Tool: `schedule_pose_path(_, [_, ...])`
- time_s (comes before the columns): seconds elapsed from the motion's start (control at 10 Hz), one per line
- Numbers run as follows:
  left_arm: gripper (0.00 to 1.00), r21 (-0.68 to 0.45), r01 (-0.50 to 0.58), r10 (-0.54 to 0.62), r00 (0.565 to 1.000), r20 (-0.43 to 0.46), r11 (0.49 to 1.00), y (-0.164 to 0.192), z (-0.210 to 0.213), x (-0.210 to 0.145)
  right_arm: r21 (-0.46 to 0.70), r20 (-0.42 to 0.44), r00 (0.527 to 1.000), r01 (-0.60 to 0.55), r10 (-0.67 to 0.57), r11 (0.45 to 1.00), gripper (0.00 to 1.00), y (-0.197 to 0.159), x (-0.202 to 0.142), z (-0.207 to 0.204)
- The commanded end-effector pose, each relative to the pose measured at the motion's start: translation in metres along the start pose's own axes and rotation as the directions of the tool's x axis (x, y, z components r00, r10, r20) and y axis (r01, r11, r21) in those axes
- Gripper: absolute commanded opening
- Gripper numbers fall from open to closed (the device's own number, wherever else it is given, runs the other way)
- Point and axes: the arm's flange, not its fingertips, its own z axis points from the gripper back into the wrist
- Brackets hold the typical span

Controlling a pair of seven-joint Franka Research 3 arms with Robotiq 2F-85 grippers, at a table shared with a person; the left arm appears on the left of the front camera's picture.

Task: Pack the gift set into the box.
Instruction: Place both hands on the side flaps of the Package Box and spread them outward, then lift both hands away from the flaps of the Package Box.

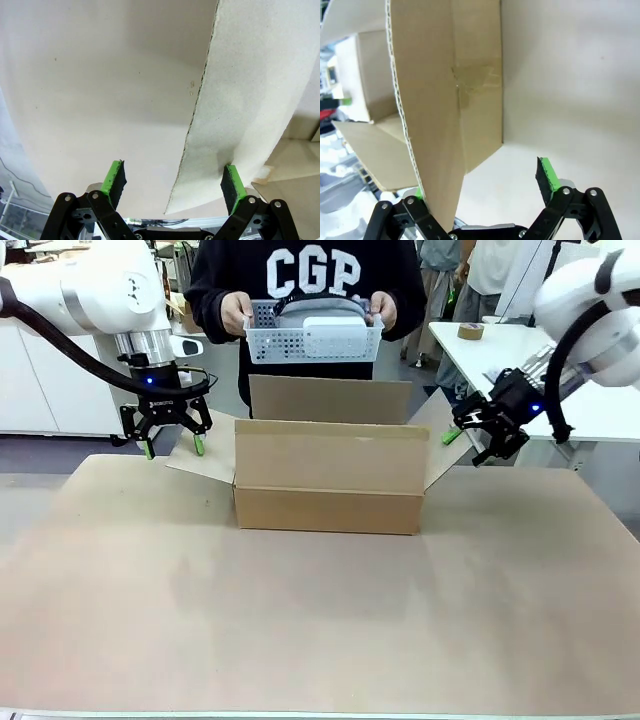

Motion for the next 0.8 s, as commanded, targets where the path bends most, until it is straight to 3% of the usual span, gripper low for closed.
schedule_pose_path(0.0, [1.0, 0.018, -0.016, 0.016, 1.0, 0.003, 1.0, 0.001, 0.003, -0.001, 0.102, -0.004, 0.999, -0.037, 0.038, 0.994, 1.0, -0.017, -0.011, 0.0])
schedule_pose_path(0.1, [1.0, 0.018, -0.016, 0.016, 1.0, 0.003, 1.0, 0.001, 0.003, -0.001, 0.0, 0.0, 1.0, 0.0, 0.0, 1.0, 1.0, 0.0, 0.0, 0.0])
schedule_pose_path(0.7, [1.0, 0.018, -0.016, 0.016, 1.0, 0.003, 1.0, 0.001, 0.003, -0.001, 0.0, 0.0, 1.0, 0.0, 0.0, 1.0, 1.0, 0.0, 0.0, 0.0])
